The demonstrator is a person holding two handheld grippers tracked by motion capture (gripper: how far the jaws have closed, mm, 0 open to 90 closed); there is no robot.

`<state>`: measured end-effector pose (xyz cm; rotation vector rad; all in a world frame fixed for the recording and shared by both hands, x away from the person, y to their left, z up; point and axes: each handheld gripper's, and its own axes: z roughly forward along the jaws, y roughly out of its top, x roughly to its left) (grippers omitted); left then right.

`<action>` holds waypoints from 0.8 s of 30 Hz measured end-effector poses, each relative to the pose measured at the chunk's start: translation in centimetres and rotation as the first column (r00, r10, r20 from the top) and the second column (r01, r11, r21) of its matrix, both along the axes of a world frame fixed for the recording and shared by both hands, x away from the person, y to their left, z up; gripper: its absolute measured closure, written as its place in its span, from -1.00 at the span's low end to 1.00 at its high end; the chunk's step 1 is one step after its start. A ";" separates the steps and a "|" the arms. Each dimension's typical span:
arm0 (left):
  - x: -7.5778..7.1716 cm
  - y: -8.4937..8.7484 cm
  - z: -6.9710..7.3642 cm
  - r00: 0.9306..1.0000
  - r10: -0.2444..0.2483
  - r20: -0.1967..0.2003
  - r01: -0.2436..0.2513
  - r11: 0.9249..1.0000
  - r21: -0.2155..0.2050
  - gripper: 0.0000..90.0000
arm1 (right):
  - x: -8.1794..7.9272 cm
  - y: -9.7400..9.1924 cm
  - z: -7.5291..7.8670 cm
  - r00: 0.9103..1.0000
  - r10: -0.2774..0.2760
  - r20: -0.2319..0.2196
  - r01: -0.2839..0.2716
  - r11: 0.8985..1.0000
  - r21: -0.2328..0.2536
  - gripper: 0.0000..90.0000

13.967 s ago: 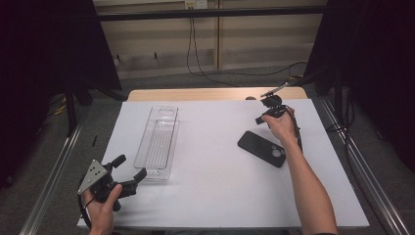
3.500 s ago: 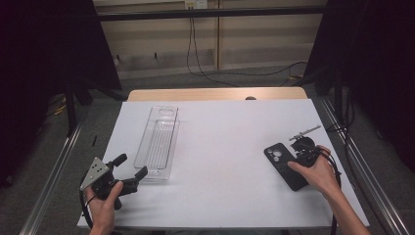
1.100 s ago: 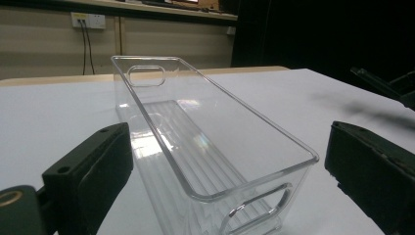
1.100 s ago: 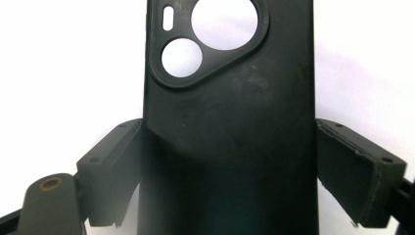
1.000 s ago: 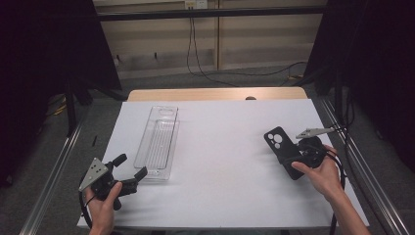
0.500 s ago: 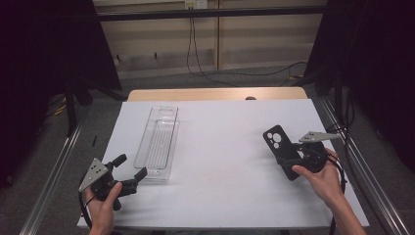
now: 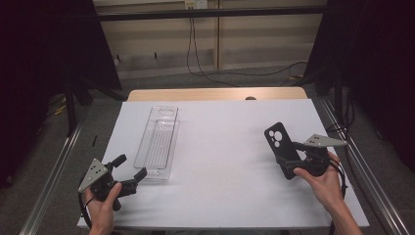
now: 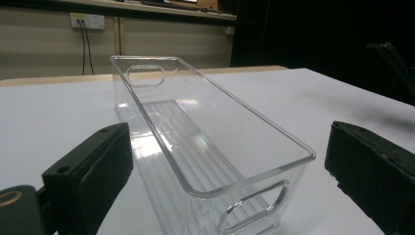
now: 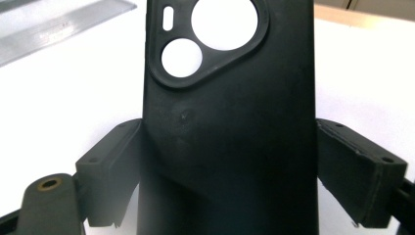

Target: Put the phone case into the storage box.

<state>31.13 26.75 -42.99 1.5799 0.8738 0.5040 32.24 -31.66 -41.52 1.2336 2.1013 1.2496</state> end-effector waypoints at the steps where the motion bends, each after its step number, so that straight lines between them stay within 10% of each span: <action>1: 0.0 0.0 0.0 1.000 0.001 0.002 -0.001 1.000 0.003 -0.91 | -0.1 -0.1 0.0 1.000 0.003 0.015 -0.003 1.000 0.007 -0.67; 24: -0.4 -0.3 0.3 1.000 -0.021 0.012 0.021 1.000 -0.007 -0.91 | -1.3 0.8 -0.9 0.992 0.072 0.102 -0.081 0.993 0.090 -0.67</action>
